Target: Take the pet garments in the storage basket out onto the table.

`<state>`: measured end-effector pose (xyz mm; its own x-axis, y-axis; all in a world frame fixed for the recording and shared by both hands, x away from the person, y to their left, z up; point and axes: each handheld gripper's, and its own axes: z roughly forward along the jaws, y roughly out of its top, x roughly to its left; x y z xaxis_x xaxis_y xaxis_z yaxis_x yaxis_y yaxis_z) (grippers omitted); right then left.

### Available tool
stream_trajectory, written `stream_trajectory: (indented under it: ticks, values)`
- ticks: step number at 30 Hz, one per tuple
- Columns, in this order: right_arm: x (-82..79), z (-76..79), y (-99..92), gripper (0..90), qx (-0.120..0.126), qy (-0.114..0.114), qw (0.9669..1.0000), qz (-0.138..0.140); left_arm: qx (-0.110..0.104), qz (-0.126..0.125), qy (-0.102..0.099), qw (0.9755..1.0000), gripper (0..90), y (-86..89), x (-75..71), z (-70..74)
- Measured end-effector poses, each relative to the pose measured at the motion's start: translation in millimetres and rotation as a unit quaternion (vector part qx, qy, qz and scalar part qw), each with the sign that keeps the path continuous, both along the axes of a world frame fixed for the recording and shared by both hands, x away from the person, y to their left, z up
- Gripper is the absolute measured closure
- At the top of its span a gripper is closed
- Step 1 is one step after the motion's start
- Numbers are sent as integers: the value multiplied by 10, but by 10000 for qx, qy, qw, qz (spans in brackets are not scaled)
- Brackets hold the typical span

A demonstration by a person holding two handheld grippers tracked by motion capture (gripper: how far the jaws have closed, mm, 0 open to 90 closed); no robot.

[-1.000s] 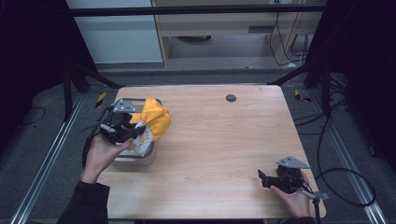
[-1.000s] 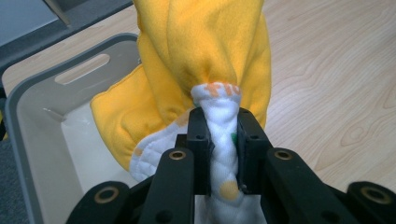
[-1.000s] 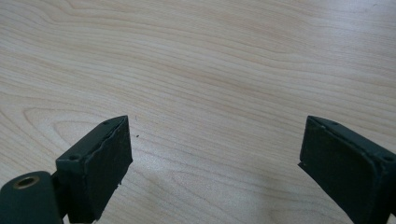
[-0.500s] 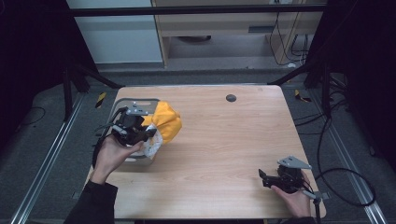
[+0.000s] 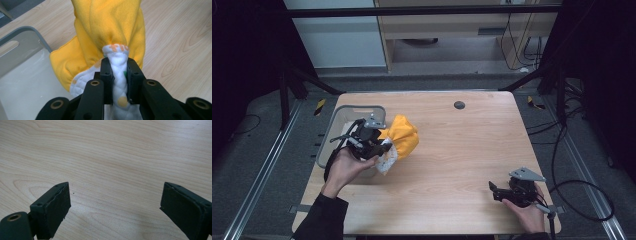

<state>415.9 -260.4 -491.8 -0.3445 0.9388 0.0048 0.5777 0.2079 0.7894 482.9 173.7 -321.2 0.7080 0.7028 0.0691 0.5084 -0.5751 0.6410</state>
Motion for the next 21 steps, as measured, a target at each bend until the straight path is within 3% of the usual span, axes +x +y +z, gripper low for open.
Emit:
stream_trajectory:
  ticks: [21]
  values:
    - [-3,1,4,93,-14,-6,10000,16,-32,-304,124,9995,783,-293,-20,-214]
